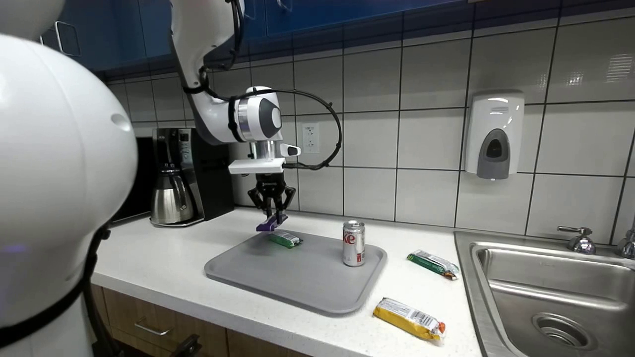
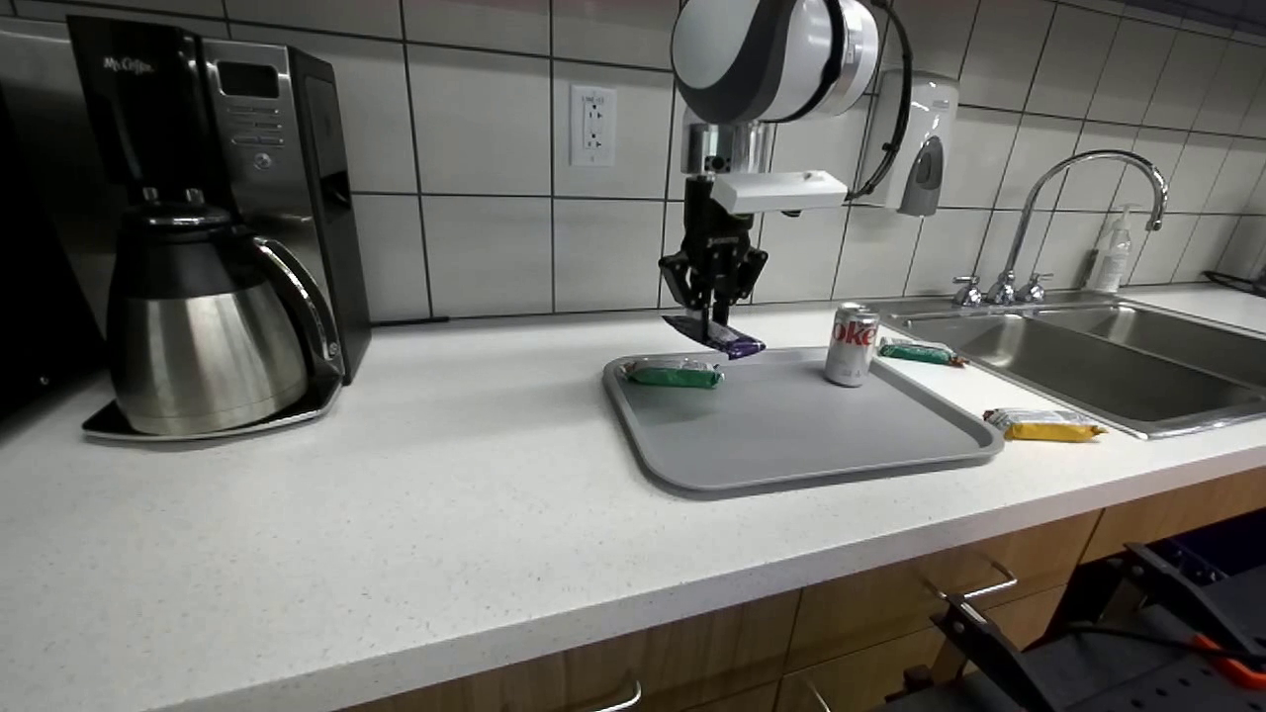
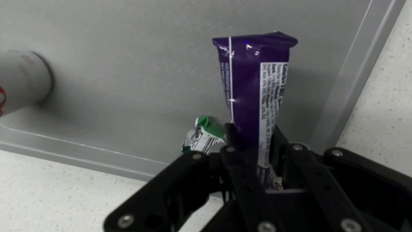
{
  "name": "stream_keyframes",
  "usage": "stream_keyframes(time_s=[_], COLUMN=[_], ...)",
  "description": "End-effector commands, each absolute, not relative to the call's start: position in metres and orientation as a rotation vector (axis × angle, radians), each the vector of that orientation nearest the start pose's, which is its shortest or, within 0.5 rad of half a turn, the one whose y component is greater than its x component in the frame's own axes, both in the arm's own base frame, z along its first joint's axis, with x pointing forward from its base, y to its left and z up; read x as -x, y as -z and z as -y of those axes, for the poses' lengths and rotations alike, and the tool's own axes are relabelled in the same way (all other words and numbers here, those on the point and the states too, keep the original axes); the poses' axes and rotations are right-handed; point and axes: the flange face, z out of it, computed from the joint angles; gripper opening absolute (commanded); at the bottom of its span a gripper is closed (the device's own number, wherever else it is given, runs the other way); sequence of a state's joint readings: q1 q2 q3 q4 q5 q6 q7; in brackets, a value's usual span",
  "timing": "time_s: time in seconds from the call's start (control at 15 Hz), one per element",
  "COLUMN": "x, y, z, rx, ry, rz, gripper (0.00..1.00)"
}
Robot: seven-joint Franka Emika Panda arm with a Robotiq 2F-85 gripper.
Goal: Put the chocolate bars on the tray
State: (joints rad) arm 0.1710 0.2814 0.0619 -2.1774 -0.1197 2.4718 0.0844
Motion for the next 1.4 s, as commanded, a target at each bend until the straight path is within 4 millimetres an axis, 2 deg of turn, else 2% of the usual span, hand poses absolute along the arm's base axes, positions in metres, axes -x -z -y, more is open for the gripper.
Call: stream_keyframes(time_s=[0.0,0.53,1.2,1.27,1.33], x=[-0.517,-0.490,-0.479,-0.479,-0.478], y=[-0.262,-0.227,-0.208,-0.207,-0.207], z=[-0.135,-0.150,-0.155,-0.155,-0.154], rx=[3.166,3.170,3.222,3.230,3.234], ry=[0.064,0.125,0.148,0.144,0.143], rz=[0.433,0.530,0.518,0.517,0.515], gripper=[0.06,0.06,0.06,0.51,0.53])
